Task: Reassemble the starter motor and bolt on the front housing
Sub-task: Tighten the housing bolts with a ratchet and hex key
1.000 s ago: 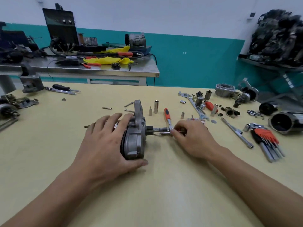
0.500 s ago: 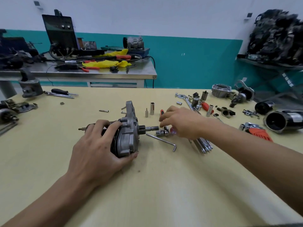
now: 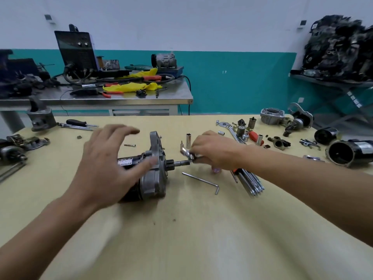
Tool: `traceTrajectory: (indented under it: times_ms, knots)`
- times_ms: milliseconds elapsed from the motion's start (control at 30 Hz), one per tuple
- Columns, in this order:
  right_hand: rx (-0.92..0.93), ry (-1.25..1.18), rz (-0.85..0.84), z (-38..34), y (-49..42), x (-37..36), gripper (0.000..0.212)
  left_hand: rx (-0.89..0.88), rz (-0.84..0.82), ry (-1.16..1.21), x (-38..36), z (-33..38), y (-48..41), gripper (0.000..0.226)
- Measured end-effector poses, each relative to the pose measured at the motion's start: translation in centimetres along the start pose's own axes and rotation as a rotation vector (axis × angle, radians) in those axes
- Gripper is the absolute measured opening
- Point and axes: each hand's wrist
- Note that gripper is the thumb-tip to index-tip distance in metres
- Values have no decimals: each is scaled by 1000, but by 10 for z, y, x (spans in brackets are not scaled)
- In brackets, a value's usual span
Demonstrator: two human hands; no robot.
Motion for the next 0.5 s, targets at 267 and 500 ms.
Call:
traceTrajectory:
  times_ms: [267, 500]
  knots:
    - [-78, -992, 678, -18, -4, 72, 11, 15, -373, 256, 15, 47, -126, 35]
    - [-97, -1841, 543, -20, 27, 77, 22, 115, -699, 1000, 5, 72, -157, 26]
Point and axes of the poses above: each hand's wrist, its own y-axis away from the middle knuckle, its own x-axis out of the back of the hand, z = x × y, and after that the axes turned 14 degrees about -y, right-handed
